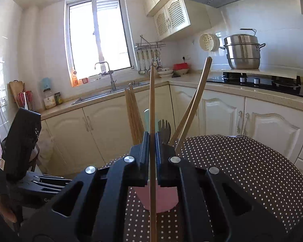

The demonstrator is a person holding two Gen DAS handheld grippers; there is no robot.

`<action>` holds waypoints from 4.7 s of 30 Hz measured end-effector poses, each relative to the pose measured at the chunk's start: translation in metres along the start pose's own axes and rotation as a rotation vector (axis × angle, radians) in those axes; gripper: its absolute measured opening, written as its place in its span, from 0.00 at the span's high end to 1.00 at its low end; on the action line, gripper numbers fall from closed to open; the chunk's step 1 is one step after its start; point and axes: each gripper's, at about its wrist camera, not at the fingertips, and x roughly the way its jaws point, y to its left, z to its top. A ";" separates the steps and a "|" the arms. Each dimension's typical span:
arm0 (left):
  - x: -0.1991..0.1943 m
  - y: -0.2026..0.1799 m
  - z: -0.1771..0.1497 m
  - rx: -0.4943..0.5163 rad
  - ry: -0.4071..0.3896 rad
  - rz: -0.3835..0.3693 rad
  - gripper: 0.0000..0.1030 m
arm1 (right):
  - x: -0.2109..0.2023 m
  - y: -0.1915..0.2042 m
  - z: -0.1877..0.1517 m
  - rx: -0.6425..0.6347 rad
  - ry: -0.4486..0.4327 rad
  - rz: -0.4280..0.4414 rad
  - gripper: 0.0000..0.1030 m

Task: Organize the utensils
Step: 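Insert the chopstick into the pink cup and open the left tool while the right tool holds its chopstick, then lower the held chopstick into the pink cup and open the right tool, then move down and grasp the last wooden chopstick with the left tool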

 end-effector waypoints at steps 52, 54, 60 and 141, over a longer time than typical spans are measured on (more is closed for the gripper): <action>-0.112 -0.101 0.103 0.165 -0.692 -0.080 0.94 | 0.037 -0.013 0.041 0.071 -0.267 0.054 0.94; -0.114 -0.105 0.106 0.180 -0.691 -0.086 0.94 | 0.038 -0.013 0.042 0.072 -0.272 0.058 0.94; -0.088 -0.096 0.103 0.184 -0.622 -0.064 0.94 | 0.041 -0.014 0.040 0.070 -0.300 0.047 0.94; 0.010 -0.083 -0.151 0.263 0.168 0.092 0.95 | -0.094 0.016 -0.106 0.055 0.357 -0.201 0.53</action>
